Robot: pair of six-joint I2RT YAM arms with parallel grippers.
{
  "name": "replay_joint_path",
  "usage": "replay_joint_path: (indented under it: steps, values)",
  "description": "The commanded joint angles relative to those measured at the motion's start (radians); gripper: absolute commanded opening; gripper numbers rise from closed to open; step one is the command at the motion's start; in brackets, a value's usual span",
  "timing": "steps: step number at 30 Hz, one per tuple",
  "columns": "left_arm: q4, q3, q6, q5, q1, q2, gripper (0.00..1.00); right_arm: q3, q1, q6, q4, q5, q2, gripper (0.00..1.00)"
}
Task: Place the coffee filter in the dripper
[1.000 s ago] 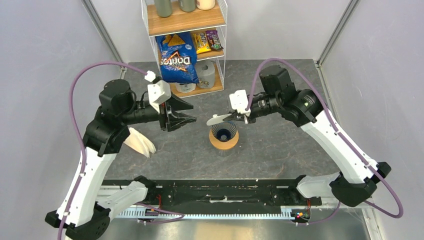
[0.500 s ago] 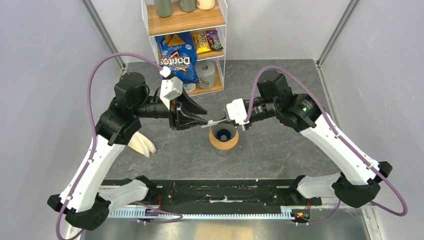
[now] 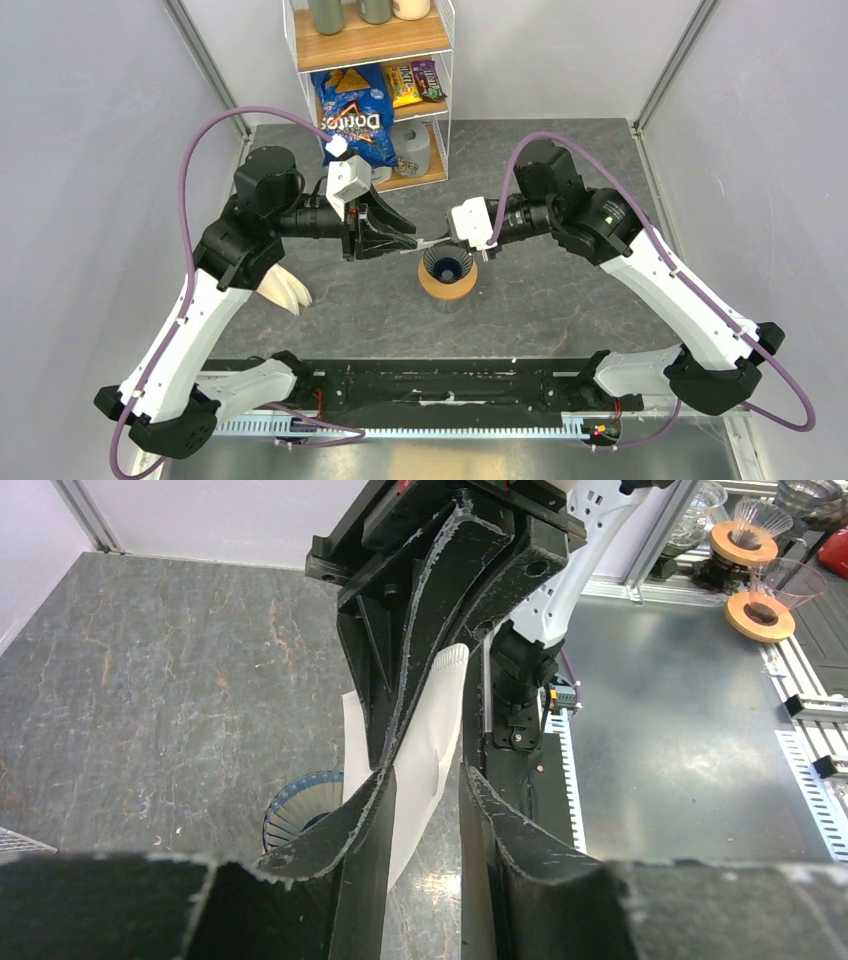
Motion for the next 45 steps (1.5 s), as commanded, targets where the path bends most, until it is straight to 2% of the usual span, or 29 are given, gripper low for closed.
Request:
replay_joint_path:
  steps: [1,8,28,34,38,42,45]
  values:
    - [0.002,0.003,0.016,-0.005,-0.005,0.006,0.36,0.008,0.011,0.013,0.028,-0.006,-0.028,0.0]
    - [-0.015,-0.001,0.036,0.006,-0.005,0.008,0.33,0.021,0.014,0.031,0.026,-0.004,-0.021,0.0]
    - [-0.048,-0.004,0.096,-0.043,-0.028,0.005,0.35,0.036,0.019,0.105,0.057,-0.021,-0.015,0.0]
    - [-0.095,-0.007,0.156,-0.086,-0.05,0.006,0.41,0.037,0.022,0.129,0.072,-0.027,-0.014,0.0]
    - [-0.122,-0.016,0.203,-0.128,-0.058,0.004,0.41,0.037,0.023,0.149,0.072,-0.034,-0.013,0.0]
    - [-0.123,-0.023,0.216,-0.149,-0.059,0.001,0.38,0.037,0.026,0.164,0.071,-0.036,-0.014,0.0]
    - [-0.112,-0.031,0.213,-0.143,-0.06,0.001,0.3,0.039,0.028,0.173,0.071,-0.041,-0.011,0.0]
